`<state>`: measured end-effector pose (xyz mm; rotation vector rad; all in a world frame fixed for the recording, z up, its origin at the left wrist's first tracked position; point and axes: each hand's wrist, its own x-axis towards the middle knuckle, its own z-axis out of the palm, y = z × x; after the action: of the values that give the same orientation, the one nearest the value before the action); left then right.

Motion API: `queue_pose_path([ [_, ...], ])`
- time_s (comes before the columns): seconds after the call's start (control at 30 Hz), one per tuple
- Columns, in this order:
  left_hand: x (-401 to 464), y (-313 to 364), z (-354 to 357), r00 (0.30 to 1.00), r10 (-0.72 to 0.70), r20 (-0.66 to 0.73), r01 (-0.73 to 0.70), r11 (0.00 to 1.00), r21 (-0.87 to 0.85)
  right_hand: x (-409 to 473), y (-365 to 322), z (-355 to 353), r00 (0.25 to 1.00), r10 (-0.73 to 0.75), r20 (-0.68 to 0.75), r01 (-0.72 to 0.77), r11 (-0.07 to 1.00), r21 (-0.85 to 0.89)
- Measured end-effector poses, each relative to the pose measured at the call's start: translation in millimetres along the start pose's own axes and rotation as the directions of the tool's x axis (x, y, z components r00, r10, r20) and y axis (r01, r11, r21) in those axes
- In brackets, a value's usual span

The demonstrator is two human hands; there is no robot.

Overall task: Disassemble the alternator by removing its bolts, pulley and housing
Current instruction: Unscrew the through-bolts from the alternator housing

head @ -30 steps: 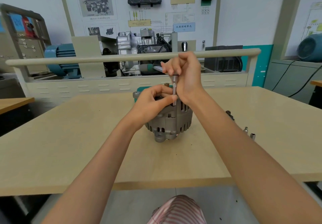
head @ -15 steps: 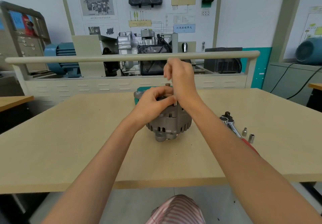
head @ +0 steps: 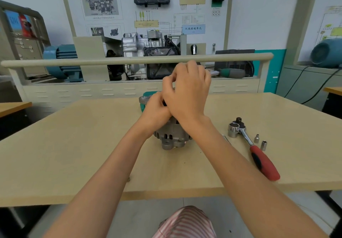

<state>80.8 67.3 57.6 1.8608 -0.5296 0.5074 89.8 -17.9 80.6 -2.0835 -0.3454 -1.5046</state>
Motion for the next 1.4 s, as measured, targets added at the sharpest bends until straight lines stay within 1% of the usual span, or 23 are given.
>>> queue_pose_path([
  [0.1,-1.5,2.6,1.0,1.0,0.027,0.005,-0.027,1.0,-0.005,12.9,1.3,-2.9,0.987,0.125,0.101,-0.157,0.885,0.437],
  [0.17,-1.4,5.1,0.6,1.0,0.01,0.023,-0.01,1.0,-0.015,25.0,4.1,-7.2,0.919,0.232,0.32,-0.395,0.559,0.729],
  [0.3,-0.3,4.9,0.2,0.999,-0.027,0.017,0.027,0.999,-0.04,39.5,16.9,-7.2,0.796,0.148,0.587,-0.588,-0.043,0.808],
  [0.37,0.0,4.5,0.2,0.999,-0.033,0.014,0.034,0.998,-0.046,39.1,16.0,-7.1,0.779,0.124,0.614,-0.59,-0.183,0.786],
  [0.4,0.0,4.5,-0.1,0.999,-0.033,0.016,0.033,0.998,-0.044,36.7,13.1,-7.2,0.79,0.133,0.598,-0.581,-0.147,0.8],
  [0.43,0.3,3.9,-0.6,0.999,-0.03,0.017,0.031,0.999,-0.037,32.6,9.1,-7.1,0.82,0.163,0.549,-0.552,-0.027,0.833],
  [0.5,0.2,2.9,-1.5,0.999,-0.023,0.024,0.023,1.0,-0.016,19.6,3.9,-5.1,0.94,0.179,0.291,-0.341,0.469,0.815],
  [0.53,-0.1,2.5,-2.1,0.999,-0.021,0.026,0.021,1.0,-0.004,11.0,2.8,-3.3,0.986,0.113,0.119,-0.163,0.747,0.645],
  [0.57,-0.2,2.3,-2.5,1.0,-0.02,0.02,0.02,1.0,0.004,2.9,1.4,-0.9,1.0,0.03,0.005,-0.03,0.926,0.376],
  [0.6,-0.5,2.6,-2.7,1.0,-0.013,0.009,0.013,1.0,0.007,-2.8,0.1,0.8,0.998,-0.02,-0.056,0.026,0.993,0.119],
  [0.63,-0.4,2.8,-2.7,1.0,-0.001,0.001,0.001,1.0,0.006,-5.9,-1.6,1.1,0.996,-0.023,-0.083,0.02,0.999,-0.036],
  [0.7,-0.7,3.4,-2.1,1.0,0.006,-0.001,-0.006,1.0,0.02,-6.2,-4.2,-0.8,0.996,0.012,-0.087,-0.017,0.998,-0.058],
  [0.8,-1.3,4.6,-0.2,1.0,0.005,0.012,-0.006,0.999,0.034,6.6,0.5,-4.3,0.991,0.131,0.025,-0.133,0.94,0.315],
  [0.83,-1.2,4.9,0.2,1.0,0.008,0.02,-0.008,1.0,0.028,12.5,3.9,-5.2,0.978,0.178,0.108,-0.208,0.85,0.483],
  [0.9,-0.6,5.5,0.4,1.0,0.001,0.029,-0.001,1.0,0.002,23.8,8.5,-9.7,0.912,0.249,0.327,-0.411,0.538,0.736],
  [0.97,-0.1,4.2,0.3,1.0,-0.018,0.018,0.018,1.0,-0.025,32.4,16.6,-8.1,0.852,0.224,0.473,-0.518,0.223,0.826],
  [1.0,0.4,3.1,0.2,1.0,-0.027,0.011,0.027,0.999,-0.032,35.1,19.5,-5.7,0.84,0.191,0.509,-0.535,0.128,0.835],
  [1.07,0.7,1.7,0.0,0.999,-0.039,0.003,0.039,0.999,-0.029,36.6,18.4,-2.6,0.836,0.133,0.532,-0.544,0.09,0.834],
  [1.2,0.5,2.4,-2.3,0.999,-0.033,0.03,0.033,0.999,-0.003,28.6,7.9,-1.9,0.874,0.147,0.462,-0.484,0.193,0.854],
  [1.23,0.3,2.5,-3.0,0.999,-0.023,0.041,0.022,1.0,0.009,24.4,5.6,-1.8,0.901,0.165,0.4,-0.432,0.294,0.852],
  [1.3,-0.1,2.2,-3.9,0.999,-0.004,0.048,0.003,1.0,0.023,15.1,1.7,-2.5,0.966,0.132,0.222,-0.254,0.628,0.736],
  [1.37,-1.1,1.7,-4.2,1.0,-0.006,0.024,0.006,1.0,0.015,6.1,-2.0,0.2,0.996,0.043,0.074,-0.066,0.938,0.341],
  [1.4,-1.2,1.4,-4.6,1.0,-0.011,0.01,0.011,1.0,0.013,2.7,-4.8,1.4,0.999,0.026,0.046,-0.032,0.992,0.124],
])
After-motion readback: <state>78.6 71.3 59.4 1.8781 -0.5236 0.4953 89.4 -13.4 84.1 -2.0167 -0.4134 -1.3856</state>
